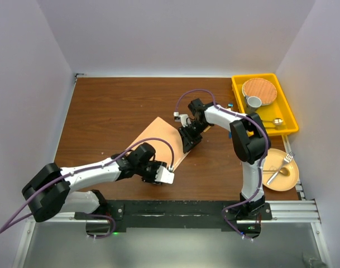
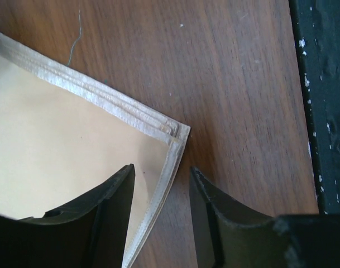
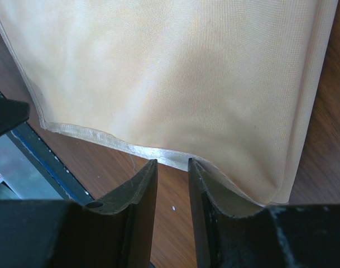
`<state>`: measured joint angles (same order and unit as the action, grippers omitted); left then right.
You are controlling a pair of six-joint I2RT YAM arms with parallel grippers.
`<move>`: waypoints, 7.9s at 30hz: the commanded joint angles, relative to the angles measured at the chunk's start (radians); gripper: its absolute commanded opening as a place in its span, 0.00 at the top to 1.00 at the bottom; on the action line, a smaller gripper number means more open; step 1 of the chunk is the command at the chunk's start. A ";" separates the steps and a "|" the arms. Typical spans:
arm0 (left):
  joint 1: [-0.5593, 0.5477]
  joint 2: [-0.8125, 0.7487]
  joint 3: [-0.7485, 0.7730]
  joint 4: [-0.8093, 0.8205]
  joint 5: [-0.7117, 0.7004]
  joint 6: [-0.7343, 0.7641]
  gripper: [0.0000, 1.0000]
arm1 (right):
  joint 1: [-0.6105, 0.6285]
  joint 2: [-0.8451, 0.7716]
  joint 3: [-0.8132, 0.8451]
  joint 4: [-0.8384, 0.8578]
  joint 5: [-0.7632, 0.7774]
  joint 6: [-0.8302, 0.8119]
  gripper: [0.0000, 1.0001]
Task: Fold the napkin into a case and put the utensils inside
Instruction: Pick up the top corner of the square folded napkin from the center of the board, then fold the top corner of the square-folded napkin at the center of the board, then smooth out the upper triangle-folded napkin at the center of the board.
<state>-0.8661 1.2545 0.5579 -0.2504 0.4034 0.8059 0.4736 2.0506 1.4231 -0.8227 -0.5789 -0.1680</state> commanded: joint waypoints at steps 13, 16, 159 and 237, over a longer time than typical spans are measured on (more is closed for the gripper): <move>-0.091 0.029 -0.036 0.126 -0.058 0.033 0.61 | 0.005 -0.001 -0.013 0.033 -0.009 0.007 0.67; -0.091 0.029 -0.038 0.135 -0.063 0.026 0.68 | 0.005 -0.004 -0.018 0.033 -0.009 0.007 0.67; 0.750 0.304 0.498 -0.125 0.469 -0.451 0.57 | -0.056 -0.191 -0.282 0.313 -0.067 0.351 1.00; 0.684 0.620 0.406 -0.017 0.868 -0.890 0.59 | -0.018 -0.026 -0.408 0.683 -0.239 0.581 0.66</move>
<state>-0.0643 1.9972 0.9535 -0.2291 1.2263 -0.1432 0.4599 1.9911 1.0214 -0.1383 -0.9295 0.4347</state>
